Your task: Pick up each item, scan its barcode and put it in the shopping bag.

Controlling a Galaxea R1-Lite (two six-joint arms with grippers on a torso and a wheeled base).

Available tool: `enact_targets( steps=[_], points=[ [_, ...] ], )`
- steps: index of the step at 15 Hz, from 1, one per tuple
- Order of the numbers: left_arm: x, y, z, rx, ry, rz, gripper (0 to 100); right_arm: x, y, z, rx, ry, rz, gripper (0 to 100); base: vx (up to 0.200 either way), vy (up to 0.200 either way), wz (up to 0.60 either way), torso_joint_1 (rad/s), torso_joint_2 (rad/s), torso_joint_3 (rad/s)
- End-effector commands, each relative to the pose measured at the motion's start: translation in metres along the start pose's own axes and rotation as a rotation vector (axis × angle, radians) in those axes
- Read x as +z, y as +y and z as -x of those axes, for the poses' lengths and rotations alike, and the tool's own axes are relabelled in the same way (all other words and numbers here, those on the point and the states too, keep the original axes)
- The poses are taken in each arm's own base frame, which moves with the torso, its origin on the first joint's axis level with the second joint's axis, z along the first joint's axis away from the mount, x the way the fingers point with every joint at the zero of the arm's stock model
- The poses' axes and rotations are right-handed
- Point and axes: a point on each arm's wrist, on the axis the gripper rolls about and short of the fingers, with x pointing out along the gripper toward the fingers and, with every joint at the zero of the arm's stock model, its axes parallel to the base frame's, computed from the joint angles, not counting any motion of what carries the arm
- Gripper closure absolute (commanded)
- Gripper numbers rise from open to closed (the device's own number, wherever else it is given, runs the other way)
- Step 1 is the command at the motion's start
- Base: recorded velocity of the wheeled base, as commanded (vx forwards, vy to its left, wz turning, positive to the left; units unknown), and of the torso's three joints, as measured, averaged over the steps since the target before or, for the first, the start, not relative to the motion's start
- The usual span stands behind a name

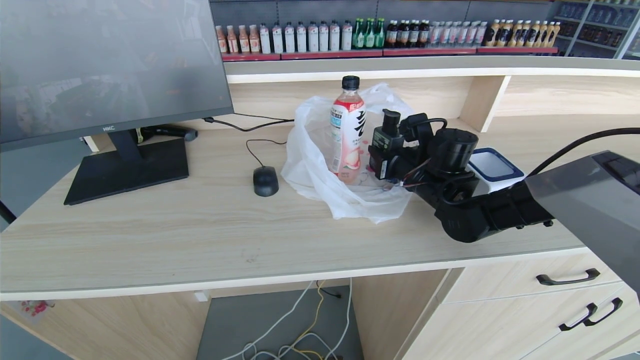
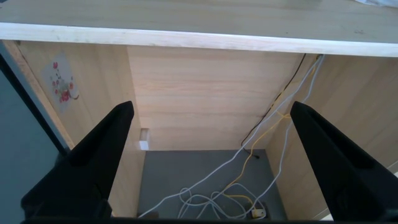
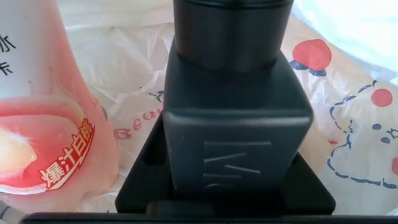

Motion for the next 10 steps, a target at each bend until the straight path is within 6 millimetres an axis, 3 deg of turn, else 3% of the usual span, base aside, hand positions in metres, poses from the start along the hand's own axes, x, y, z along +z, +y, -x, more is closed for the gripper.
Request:
enact_targets(
  steps=[1, 8, 9, 10],
  points=[
    [0.0, 0.0, 0.0, -0.001, 0.0, 0.0, 0, -0.0021, -0.0009, -0.0004, -0.002, 0.005, 0.0, 100, 0.0, 0.0, 0.0, 0.0, 0.0, 0.0],
    [0.0, 0.0, 0.0, 0.001, 0.0, 0.0, 0, 0.0001, -0.0027, -0.0003, -0.013, 0.0, 0.003, 100, 0.0, 0.0, 0.0, 0.0, 0.0, 0.0],
    [0.0, 0.0, 0.0, -0.001, 0.0, 0.0, 0, 0.0004, -0.0026, 0.0, -0.011, 0.0, 0.003, 0, 0.0, 0.0, 0.0, 0.0, 0.0, 0.0],
    [0.0, 0.0, 0.0, -0.001, 0.0, 0.0, 0, 0.0011, -0.0034, 0.0002, -0.013, -0.002, 0.003, 0, 0.0, 0.0, 0.0, 0.0, 0.0, 0.0]
  ],
)
